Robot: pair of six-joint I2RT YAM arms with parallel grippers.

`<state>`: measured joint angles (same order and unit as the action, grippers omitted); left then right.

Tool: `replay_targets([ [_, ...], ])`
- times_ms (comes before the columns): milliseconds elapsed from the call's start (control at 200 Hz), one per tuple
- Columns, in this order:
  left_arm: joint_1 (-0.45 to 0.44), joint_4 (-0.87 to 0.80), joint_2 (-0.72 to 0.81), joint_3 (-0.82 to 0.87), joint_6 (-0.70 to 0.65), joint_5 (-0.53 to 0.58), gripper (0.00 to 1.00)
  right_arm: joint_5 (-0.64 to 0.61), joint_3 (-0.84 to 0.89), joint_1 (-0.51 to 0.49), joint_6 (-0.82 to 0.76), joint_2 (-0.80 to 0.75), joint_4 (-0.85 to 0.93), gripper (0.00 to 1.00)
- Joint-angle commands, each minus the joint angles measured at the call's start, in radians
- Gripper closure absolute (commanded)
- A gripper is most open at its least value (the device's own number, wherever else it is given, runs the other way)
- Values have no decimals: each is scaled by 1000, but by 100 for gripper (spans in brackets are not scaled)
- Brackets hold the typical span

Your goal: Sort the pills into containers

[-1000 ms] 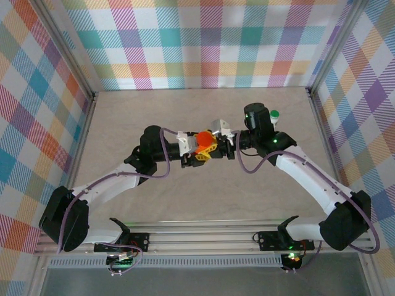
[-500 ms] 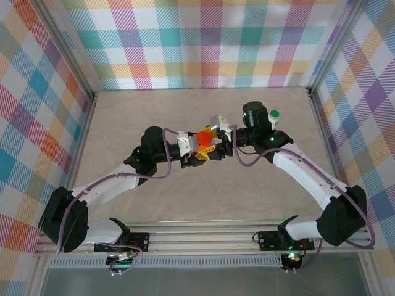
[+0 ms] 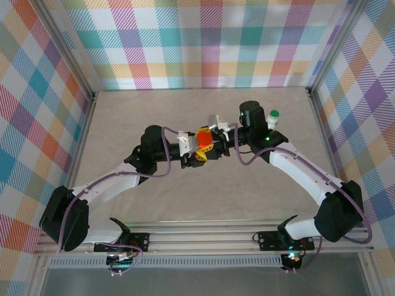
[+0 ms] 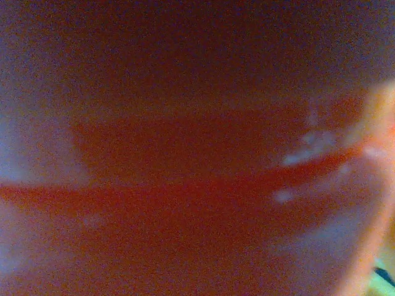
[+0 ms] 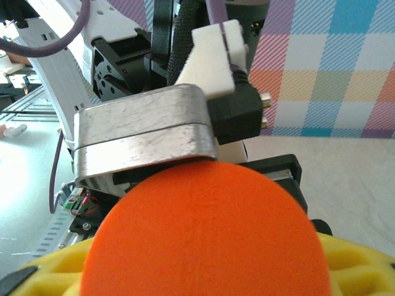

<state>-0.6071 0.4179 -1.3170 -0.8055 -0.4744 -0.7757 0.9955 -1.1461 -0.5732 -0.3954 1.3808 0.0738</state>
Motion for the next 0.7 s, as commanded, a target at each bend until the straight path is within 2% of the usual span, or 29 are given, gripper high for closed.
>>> replay_targets([
  [0, -23, -13, -28, -24, -54, -24, 59, 90, 5, -27, 68, 14, -87, 71],
  [75, -23, -17, -25, -21, -55, 0, 53, 86, 9, -29, 66, 12, -79, 81],
  [240, -23, -15, -6, -10, -56, 41, 41, 38, 16, -28, 57, 3, -49, 86],
  [300, -23, -17, -5, -10, -56, 47, 41, 24, 16, -28, 58, 1, -46, 86],
  [345, -23, -19, -5, -12, -57, 47, 41, 21, 16, -28, 65, 1, -50, 83],
  [415, -23, -21, -3, -13, -58, 39, 43, 22, 9, -29, 80, 7, -51, 65],
  [485, -23, -31, -2, -17, -64, 17, 45, 43, -2, -28, 67, 12, -29, 59],
  [575, -24, -40, -3, -24, -64, 3, 46, 66, -4, -28, 66, 11, -37, 58],
  [695, -23, -39, -1, -24, -64, 19, 45, 72, -7, -28, 79, 11, -55, 68],
])
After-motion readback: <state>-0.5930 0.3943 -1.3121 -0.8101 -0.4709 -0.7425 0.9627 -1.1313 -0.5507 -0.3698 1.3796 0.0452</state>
